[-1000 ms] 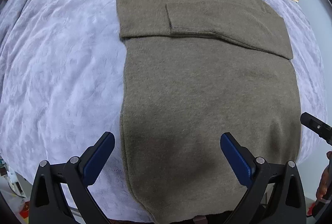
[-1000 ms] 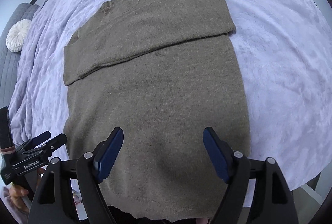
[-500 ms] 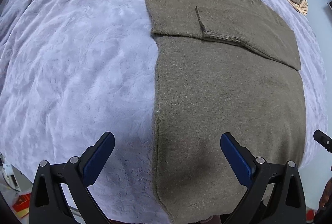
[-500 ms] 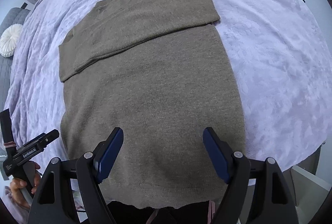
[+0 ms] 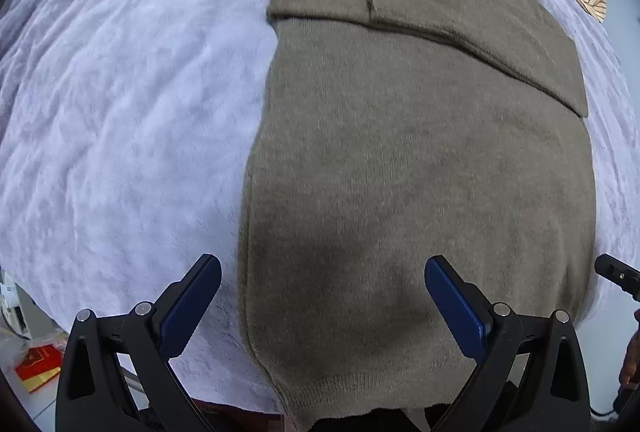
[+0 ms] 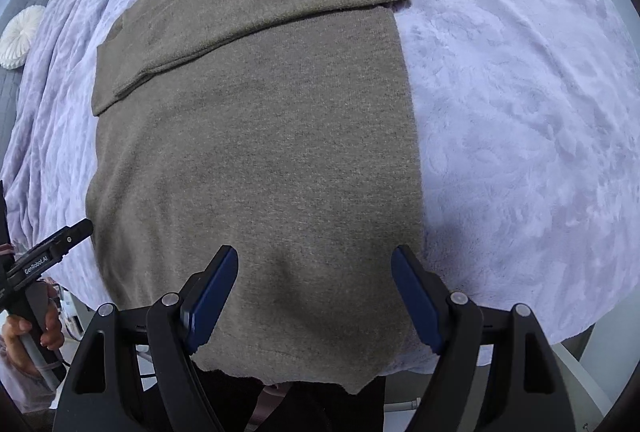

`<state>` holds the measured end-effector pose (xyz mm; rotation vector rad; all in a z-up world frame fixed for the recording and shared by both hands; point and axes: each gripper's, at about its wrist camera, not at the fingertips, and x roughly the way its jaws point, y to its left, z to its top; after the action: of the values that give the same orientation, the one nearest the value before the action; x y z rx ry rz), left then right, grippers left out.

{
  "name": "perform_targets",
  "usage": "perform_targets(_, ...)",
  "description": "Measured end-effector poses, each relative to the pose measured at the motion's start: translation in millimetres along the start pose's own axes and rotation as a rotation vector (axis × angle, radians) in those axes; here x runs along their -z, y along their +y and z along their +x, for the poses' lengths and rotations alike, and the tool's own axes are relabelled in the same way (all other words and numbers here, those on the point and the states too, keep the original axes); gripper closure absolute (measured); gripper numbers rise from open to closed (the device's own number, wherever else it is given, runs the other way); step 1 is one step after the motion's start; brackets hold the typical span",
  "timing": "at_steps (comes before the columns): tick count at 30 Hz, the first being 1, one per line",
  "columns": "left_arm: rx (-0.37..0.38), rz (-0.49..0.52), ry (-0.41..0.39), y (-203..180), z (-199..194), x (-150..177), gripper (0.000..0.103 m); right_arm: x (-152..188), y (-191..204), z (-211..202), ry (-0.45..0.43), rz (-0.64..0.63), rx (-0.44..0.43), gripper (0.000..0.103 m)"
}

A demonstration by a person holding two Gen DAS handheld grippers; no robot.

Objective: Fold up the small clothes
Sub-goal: 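Grasp the ribbed sweater hem with both grippers, then lift the hem with both grippers and fold it over toward the collar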

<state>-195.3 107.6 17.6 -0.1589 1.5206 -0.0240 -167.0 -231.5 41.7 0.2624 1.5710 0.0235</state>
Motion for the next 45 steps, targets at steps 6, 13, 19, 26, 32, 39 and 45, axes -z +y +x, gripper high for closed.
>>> perform_targets(6,0.131,0.001,0.158,18,36,43,0.001,31,-36,22,0.118,0.024,-0.161,0.021)
perform_targets(13,0.162,0.084,0.254,16,55,71,0.001,64,-57,36,0.181,0.054,-0.259,0.022)
perform_targets(19,0.187,0.061,0.242,4,56,71,0.026,73,-46,57,0.217,0.087,-0.365,0.020)
perform_targets(26,0.417,0.012,0.209,7,20,54,0.092,79,-49,28,0.163,0.182,-0.538,0.092)
perform_targets(32,0.522,-0.004,0.048,10,-26,0,0.092,34,-37,-15,-0.018,0.247,-0.742,0.092)
perform_targets(39,0.601,0.031,-0.147,24,-79,-66,0.092,-29,-19,-59,-0.224,0.272,-0.874,0.093)
perform_targets(45,0.631,0.085,-0.225,27,-98,-132,0.092,-91,-14,-87,-0.372,0.299,-0.943,0.093)
